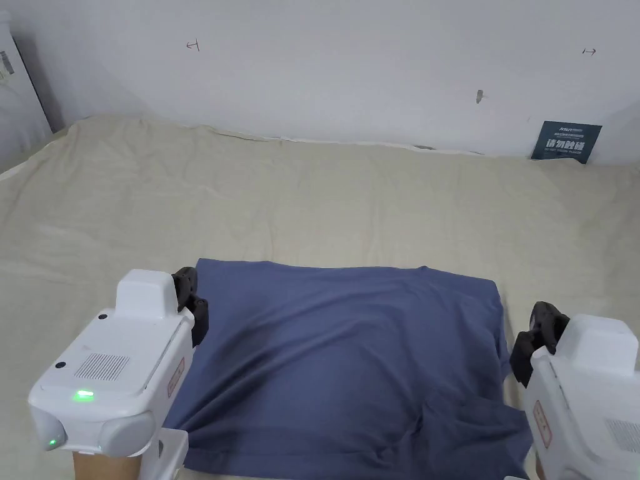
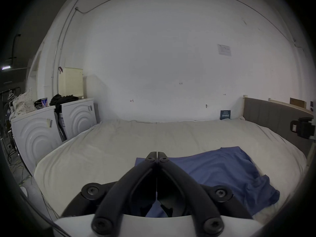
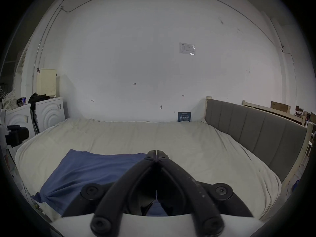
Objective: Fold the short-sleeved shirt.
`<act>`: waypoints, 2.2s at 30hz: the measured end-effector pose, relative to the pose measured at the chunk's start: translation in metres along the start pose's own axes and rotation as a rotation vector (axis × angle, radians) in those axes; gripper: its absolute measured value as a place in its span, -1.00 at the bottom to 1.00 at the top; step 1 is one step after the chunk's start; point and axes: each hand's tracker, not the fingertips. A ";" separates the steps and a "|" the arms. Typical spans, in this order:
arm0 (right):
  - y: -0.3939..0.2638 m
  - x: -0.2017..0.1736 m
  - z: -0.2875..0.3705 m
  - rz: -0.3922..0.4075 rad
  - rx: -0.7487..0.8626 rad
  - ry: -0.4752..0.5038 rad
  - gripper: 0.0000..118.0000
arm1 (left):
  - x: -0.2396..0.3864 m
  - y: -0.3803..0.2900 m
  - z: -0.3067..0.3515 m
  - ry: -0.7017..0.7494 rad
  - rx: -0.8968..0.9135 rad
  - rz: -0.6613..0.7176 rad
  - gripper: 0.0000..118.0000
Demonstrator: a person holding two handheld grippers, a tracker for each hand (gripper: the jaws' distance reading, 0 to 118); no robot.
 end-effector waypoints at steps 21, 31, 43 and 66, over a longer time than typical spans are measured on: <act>-0.024 0.007 -0.007 -0.012 -0.083 0.012 -0.98 | -0.097 -0.132 -0.012 0.034 -0.648 0.191 0.91; -0.034 0.009 -0.011 -0.004 -0.133 0.008 -0.98 | -0.076 -0.170 -0.013 0.006 -0.758 0.125 -0.85; -0.123 0.044 -0.021 -0.059 -0.538 -0.024 0.87 | -0.066 -0.139 -0.008 -0.007 -0.632 0.119 -0.96; -0.088 0.033 -0.044 0.002 -0.438 0.071 -0.90 | -0.072 -0.098 -0.057 -0.021 -0.544 0.127 -0.96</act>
